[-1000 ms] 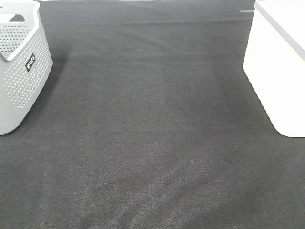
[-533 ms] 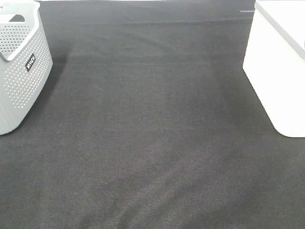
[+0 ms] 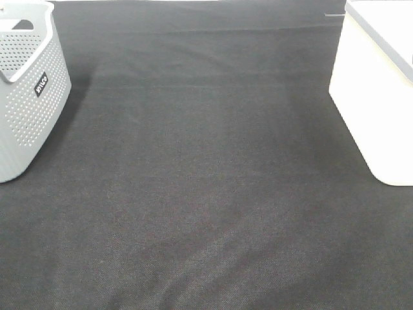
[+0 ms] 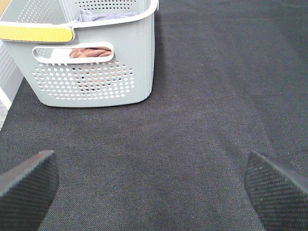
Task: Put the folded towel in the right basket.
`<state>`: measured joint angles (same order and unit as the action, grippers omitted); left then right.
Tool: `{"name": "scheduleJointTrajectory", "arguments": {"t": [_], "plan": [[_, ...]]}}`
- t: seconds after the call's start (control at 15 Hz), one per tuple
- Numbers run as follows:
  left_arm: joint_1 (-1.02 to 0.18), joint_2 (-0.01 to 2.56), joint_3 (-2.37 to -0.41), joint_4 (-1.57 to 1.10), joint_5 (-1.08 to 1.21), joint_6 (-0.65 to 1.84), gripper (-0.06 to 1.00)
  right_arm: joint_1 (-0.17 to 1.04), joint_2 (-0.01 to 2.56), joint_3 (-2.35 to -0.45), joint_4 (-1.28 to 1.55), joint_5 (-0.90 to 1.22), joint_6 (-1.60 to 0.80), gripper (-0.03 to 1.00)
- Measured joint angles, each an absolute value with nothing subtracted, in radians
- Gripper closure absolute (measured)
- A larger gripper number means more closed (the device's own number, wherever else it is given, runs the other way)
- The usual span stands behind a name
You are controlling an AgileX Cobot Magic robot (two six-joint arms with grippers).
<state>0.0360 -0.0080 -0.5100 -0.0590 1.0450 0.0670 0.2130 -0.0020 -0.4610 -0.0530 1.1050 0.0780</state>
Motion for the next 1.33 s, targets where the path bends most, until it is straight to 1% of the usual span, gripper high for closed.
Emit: {"name": "scheduleJointTrajectory", "arguments": {"t": [0.13,0.27,0.33,1.33], "plan": [[0.036,-0.008,-0.51,-0.059,1.045,0.067,-0.04,0.122,-0.002,-0.461,-0.051,1.105,0.078,0.03],[0.036,-0.008,-0.51,-0.059,1.045,0.067,-0.04,-0.015,-0.002,-0.461,-0.051,1.105,0.078,0.03],[0.036,-0.008,-0.51,-0.059,1.045,0.067,-0.04,-0.036,-0.002,-0.461,-0.049,1.105,0.078,0.03],[0.036,-0.008,-0.51,-0.059,1.045,0.067,-0.04,-0.032,-0.002,-0.461,-0.046,1.105,0.078,0.03]]}}
